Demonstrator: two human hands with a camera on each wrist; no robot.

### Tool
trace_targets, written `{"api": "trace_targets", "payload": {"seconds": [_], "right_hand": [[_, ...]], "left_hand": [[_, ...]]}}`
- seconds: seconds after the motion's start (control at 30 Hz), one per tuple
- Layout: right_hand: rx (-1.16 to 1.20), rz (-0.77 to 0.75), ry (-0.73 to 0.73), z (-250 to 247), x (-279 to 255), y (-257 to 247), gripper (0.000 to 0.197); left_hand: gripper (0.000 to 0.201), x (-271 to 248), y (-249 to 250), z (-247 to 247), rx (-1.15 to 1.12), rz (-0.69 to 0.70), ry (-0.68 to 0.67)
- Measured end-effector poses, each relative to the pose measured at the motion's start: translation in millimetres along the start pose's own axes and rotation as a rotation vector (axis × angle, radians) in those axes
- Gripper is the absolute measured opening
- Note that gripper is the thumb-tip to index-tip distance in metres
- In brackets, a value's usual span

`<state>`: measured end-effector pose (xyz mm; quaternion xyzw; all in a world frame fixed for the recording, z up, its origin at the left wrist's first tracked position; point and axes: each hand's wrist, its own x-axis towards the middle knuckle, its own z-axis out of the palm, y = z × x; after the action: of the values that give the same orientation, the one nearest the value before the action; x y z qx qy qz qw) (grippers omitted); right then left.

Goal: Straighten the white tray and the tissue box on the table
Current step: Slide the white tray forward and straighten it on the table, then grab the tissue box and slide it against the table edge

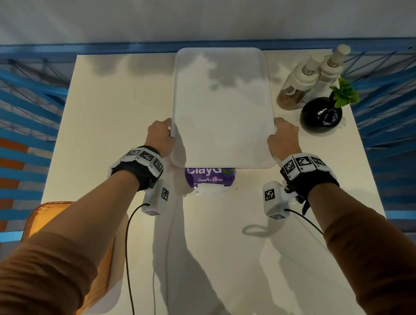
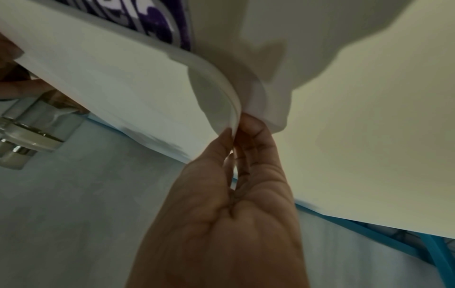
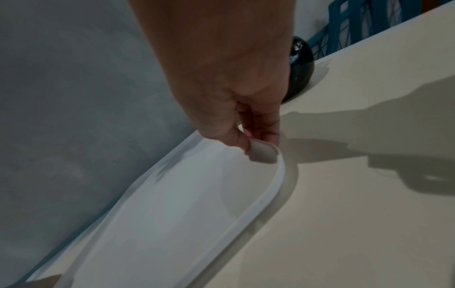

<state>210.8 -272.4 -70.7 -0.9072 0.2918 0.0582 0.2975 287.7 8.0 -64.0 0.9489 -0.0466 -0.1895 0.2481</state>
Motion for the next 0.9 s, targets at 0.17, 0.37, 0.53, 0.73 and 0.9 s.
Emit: {"api": "trace_targets", "payload": {"seconds": [0.17, 0.37, 0.53, 0.73, 0.9], "right_hand": [[-0.077, 0.004, -0.049, -8.1, -4.9, 3.2, 0.045], [-0.032, -0.023, -0.088, -33.8, -29.3, 15.1, 0.043], [-0.083, -0.196, -0.281, -62.3, -88.8, 16.2, 0.032], [-0.152, -0.434, -0.568, -76.4, -191.8, 19.1, 0.026], [-0.178, -0.568, -0.608, -63.8, -251.5, 0.7, 0.024]], "left_hand": [[0.028, -8.8, 2.1, -1.2, 0.011, -0.035, -0.012], [0.059, -43.7, 20.5, -14.0, -0.005, -0.082, 0.021], [0.041, -115.7, 49.8, -29.9, -0.069, 0.028, -0.089], [0.037, -241.6, 46.1, -59.7, -0.055, 0.122, -0.057], [0.034, -328.7, 0.7, -92.1, -0.042, 0.051, 0.095]]}}
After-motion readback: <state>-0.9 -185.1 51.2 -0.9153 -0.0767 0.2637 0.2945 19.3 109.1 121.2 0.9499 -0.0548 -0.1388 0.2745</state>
